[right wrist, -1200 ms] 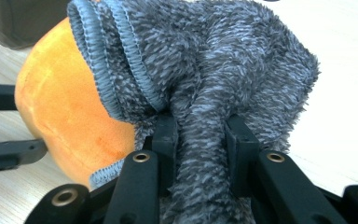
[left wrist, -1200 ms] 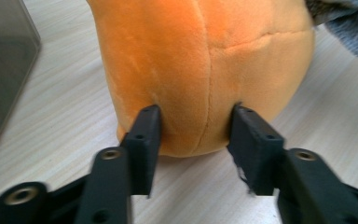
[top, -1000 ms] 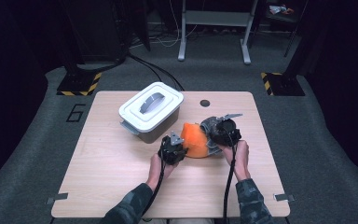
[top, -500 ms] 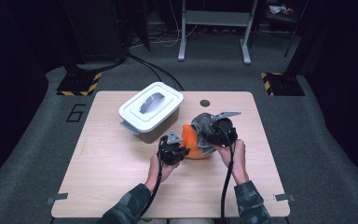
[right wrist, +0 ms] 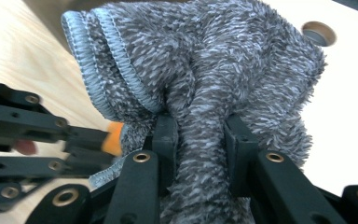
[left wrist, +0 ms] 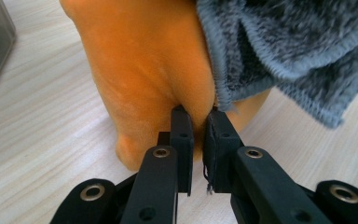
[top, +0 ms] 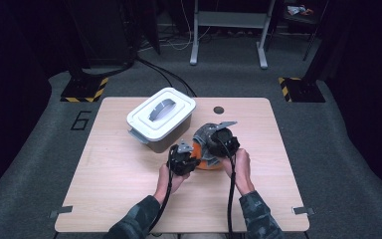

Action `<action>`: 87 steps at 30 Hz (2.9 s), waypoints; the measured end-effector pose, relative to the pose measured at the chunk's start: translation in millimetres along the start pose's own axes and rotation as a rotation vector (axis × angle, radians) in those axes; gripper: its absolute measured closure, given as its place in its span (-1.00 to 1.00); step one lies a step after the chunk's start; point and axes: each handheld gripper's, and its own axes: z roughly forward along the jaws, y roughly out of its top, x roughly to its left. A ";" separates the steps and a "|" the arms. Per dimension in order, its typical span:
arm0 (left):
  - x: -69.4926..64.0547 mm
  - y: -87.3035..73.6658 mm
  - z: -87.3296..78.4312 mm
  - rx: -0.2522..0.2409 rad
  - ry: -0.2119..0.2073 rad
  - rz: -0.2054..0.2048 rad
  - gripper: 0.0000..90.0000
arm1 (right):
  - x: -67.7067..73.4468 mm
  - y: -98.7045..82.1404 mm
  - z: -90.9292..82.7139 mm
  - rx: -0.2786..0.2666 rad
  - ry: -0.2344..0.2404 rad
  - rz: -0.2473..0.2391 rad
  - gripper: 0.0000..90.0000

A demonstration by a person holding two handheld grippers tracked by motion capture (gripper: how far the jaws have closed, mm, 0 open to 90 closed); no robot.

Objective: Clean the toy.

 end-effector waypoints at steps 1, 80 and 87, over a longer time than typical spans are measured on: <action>0.1 -0.5 0.4 -0.002 -0.002 -0.009 0.84 | -2.1 -0.9 0.0 0.001 -0.007 0.006 0.56; 1.3 -2.9 3.8 0.000 -0.003 0.018 0.83 | -33.4 -14.4 -4.5 0.024 -0.011 0.070 0.53; 1.9 -2.7 3.8 0.006 -0.006 0.020 0.83 | -54.4 -29.6 -1.6 0.051 -0.064 0.117 0.53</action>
